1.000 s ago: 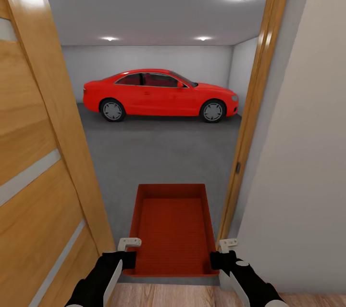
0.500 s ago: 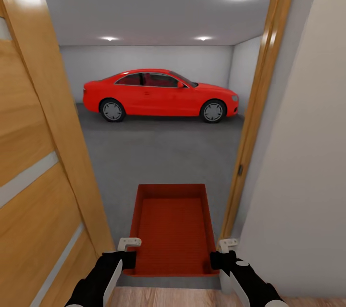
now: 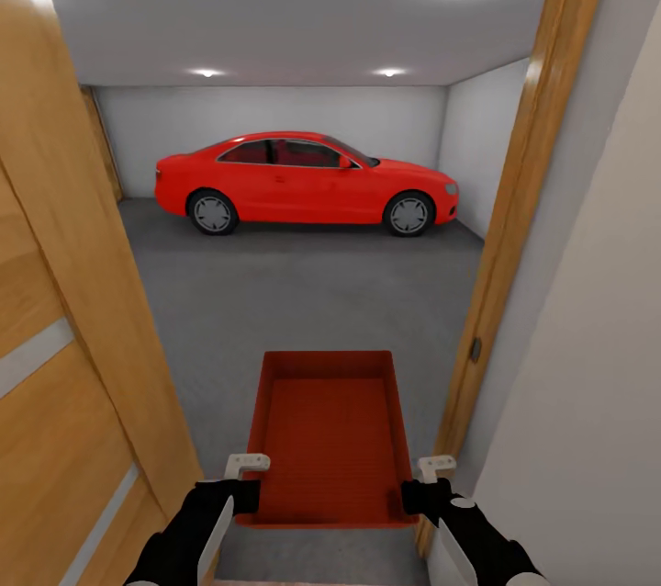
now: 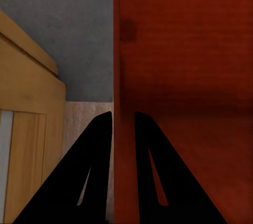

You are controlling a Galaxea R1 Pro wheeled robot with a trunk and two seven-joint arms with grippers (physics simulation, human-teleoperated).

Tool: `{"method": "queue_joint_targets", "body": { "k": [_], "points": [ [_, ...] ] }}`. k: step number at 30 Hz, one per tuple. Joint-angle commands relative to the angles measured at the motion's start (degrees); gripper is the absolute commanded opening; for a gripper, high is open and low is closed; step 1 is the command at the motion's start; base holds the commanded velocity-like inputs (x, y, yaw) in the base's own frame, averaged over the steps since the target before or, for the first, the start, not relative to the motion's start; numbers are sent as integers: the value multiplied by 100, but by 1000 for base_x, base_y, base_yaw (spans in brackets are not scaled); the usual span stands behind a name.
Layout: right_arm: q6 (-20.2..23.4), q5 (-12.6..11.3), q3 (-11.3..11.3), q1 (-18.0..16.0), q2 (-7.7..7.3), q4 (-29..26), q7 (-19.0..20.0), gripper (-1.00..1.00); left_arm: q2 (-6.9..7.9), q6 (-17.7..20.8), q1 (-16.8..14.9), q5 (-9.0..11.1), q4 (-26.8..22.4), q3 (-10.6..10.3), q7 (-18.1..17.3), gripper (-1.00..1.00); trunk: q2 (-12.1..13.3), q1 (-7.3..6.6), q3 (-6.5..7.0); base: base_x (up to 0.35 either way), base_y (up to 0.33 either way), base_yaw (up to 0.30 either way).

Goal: Move the two storage containers from the living room to the garage. In the garage, place one container on the floor and stack the other container on top of it (either order is fine).

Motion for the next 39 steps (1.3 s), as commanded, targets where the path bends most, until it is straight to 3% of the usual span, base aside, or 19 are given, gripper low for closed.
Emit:
{"method": "queue_joint_targets", "body": {
  "k": [1,24,39],
  "points": [
    [34,255,214,2,-4,4,127,-100,-3,44,-7,-273,-135,29,123,-100,-13,3,-13,17,0,0],
    [34,255,214,2,-4,5,129,-100,-9,44,-8,-273,-135,29,119,-100,-13,3,-13,25,52,0],
    [34,255,215,2,-4,5,129,-100,-9,44,-7,-273,-135,29,124,-100,-13,3,-13,272,0,0]
  ]
}}
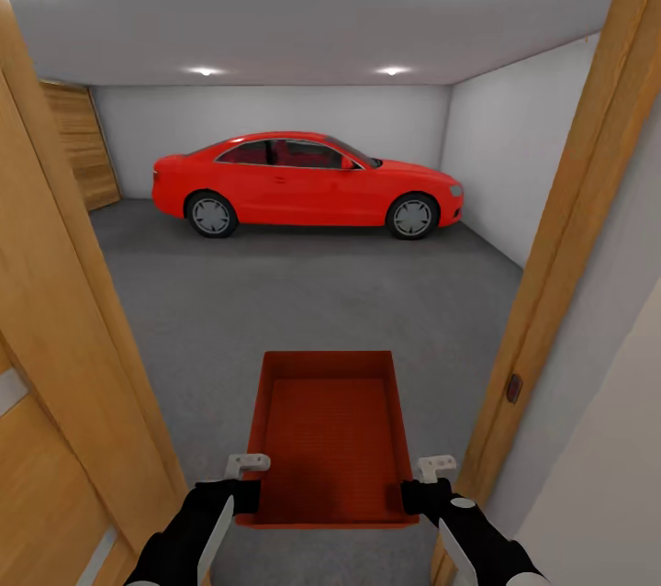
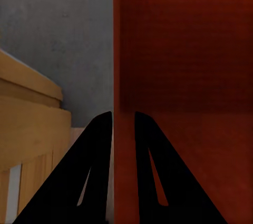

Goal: Move the two storage containers from the living room to the garage. In the garage, place one container on the floor and stack the other container on top of it (either order is fine).

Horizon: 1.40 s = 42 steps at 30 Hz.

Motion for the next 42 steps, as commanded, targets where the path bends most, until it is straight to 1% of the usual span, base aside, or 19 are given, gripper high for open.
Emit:
{"method": "queue_joint_targets", "body": {
  "k": [1,7,11,40,42],
  "points": [
    [34,237,236,2,-4,5,117,-100,-4,44,-7,-275,-136,30,116,-100,-12,4,-13,34,0,0],
    [34,237,237,2,-4,6,117,-100,-6,44,-8,-275,-136,30,115,-100,-12,4,-13,9,0,0],
    [34,237,237,2,-4,4,117,-100,-4,44,-7,-275,-136,30,115,-100,-12,4,-13,146,0,0],
    [34,237,245,2,-4,5,116,-100,-6,44,-7,-275,-136,30,116,-100,-12,4,-13,317,0,0],
    [34,237,245,2,-4,5,117,-100,-6,44,-7,-275,-136,30,115,-100,-12,4,-13,61,0,0]
  ]
}}
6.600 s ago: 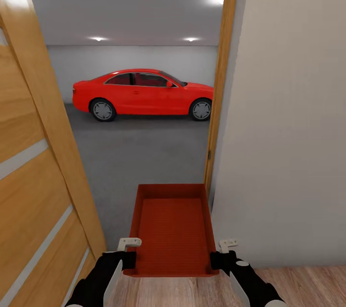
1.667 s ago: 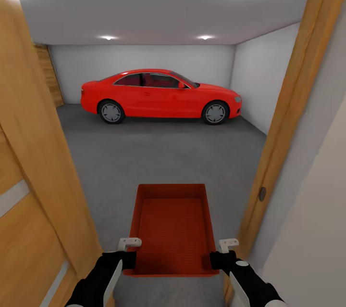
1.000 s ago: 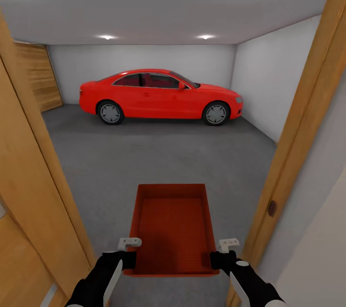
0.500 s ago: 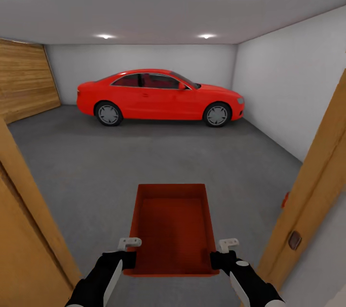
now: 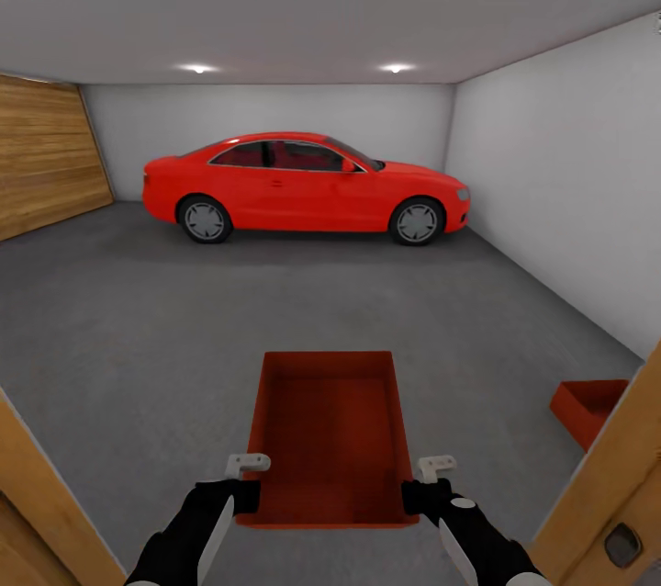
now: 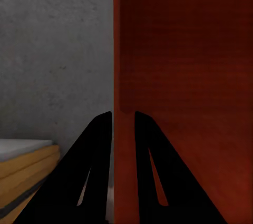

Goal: Move the two storage containers from the living room to the garage. In the garage, place one container on the floor and stack the other container on top of it (either order is fine).

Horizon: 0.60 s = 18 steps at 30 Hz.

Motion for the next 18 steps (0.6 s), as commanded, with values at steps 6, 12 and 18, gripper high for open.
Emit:
{"method": "queue_joint_targets", "body": {
  "k": [6,12,18],
  "points": [
    [34,233,250,2,-4,1,114,-100,-5,43,-10,-277,-136,31,111,-100,-9,5,-13,22,70,0],
    [34,233,248,2,-4,1,114,-100,-5,43,-10,-277,-136,31,112,-100,-9,5,-13,1,4,0],
    [34,233,244,2,-4,1,112,-100,-5,43,-10,-277,-136,31,108,-100,-9,5,-13,0,0,0]
  ]
}}
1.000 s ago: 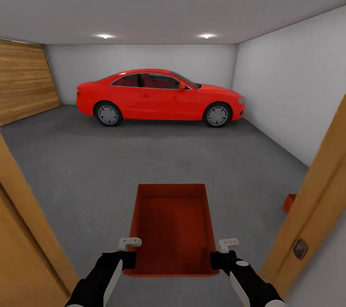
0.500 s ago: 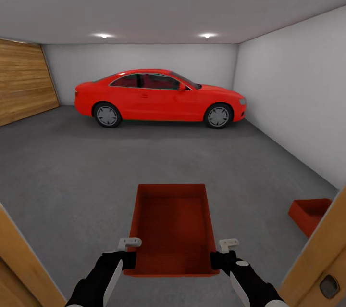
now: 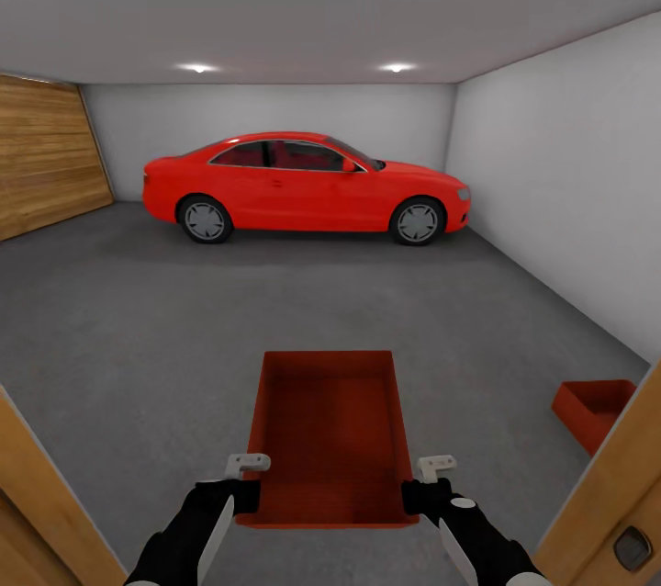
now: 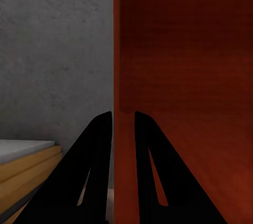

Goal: Move the two storage containers from the living room to the garage. In the garage, place one container on the floor and stack the other container on top of it (either order is fine).

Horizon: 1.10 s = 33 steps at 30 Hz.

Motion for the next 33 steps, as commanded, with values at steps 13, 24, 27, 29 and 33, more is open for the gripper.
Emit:
{"method": "queue_joint_targets", "body": {
  "k": [13,24,27,29,33],
  "points": [
    [35,233,248,2,-4,5,114,-100,-4,44,-6,-277,-137,31,108,-100,-13,3,-13,0,0,0],
    [35,233,251,2,-4,6,113,-100,-4,44,-7,-277,-137,31,108,-100,-13,3,-13,0,36,0],
    [35,233,250,2,-4,6,114,-100,-4,44,-8,-277,-137,31,107,-100,-13,3,-13,0,1,0],
    [35,233,246,2,-4,5,114,-100,-4,44,-7,-277,-137,31,107,-100,-13,3,-13,0,0,0],
    [35,233,246,2,-4,5,114,-100,-4,44,-6,-276,-137,31,106,-100,-13,3,-13,0,0,0]
  ]
}}
